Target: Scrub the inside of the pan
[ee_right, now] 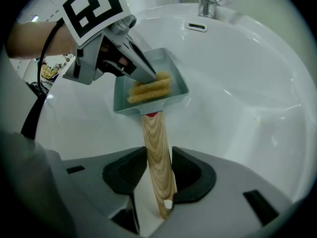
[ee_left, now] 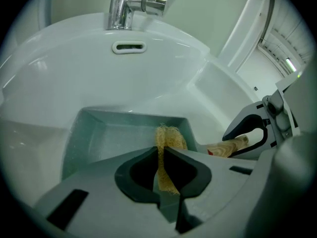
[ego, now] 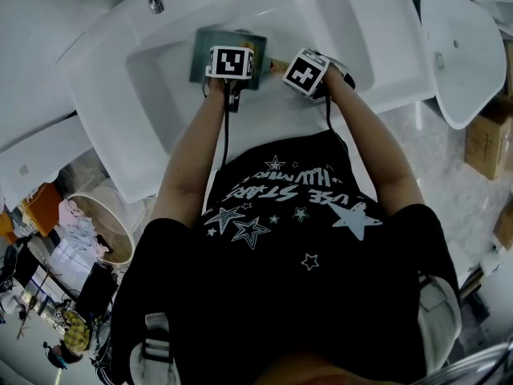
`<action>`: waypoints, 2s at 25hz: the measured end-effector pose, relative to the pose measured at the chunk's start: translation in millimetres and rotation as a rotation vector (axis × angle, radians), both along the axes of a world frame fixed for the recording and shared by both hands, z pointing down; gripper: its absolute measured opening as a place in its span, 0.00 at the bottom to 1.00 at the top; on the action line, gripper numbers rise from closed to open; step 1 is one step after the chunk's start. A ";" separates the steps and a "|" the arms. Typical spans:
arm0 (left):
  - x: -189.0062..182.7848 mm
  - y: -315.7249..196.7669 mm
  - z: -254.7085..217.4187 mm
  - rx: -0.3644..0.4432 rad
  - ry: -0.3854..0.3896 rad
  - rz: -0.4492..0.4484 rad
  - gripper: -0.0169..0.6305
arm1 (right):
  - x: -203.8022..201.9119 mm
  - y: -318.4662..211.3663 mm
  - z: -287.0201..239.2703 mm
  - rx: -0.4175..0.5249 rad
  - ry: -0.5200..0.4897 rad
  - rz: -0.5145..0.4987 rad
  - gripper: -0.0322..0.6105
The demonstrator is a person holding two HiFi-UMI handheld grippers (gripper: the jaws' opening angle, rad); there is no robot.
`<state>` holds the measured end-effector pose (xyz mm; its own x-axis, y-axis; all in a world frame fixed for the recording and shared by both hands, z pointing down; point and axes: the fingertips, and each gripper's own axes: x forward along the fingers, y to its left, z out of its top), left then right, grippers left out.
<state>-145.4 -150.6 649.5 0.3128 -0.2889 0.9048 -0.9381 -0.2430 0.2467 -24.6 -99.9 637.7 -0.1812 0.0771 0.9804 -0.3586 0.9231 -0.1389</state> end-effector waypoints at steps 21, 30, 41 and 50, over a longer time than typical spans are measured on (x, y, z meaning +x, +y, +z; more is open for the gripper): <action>8.3 -0.7 12.3 -0.005 0.008 0.034 0.09 | -2.1 0.6 1.3 -0.013 -0.010 0.005 0.29; -21.3 -3.1 16.3 0.009 -0.058 0.052 0.09 | -2.0 0.6 1.3 -0.014 -0.016 0.004 0.29; -59.3 -6.8 10.6 0.029 -0.182 0.065 0.09 | 10.4 4.1 3.8 -0.037 0.051 0.027 0.29; -80.7 -11.1 10.2 0.061 -0.318 0.143 0.09 | -0.5 0.8 3.1 -0.025 0.001 0.019 0.29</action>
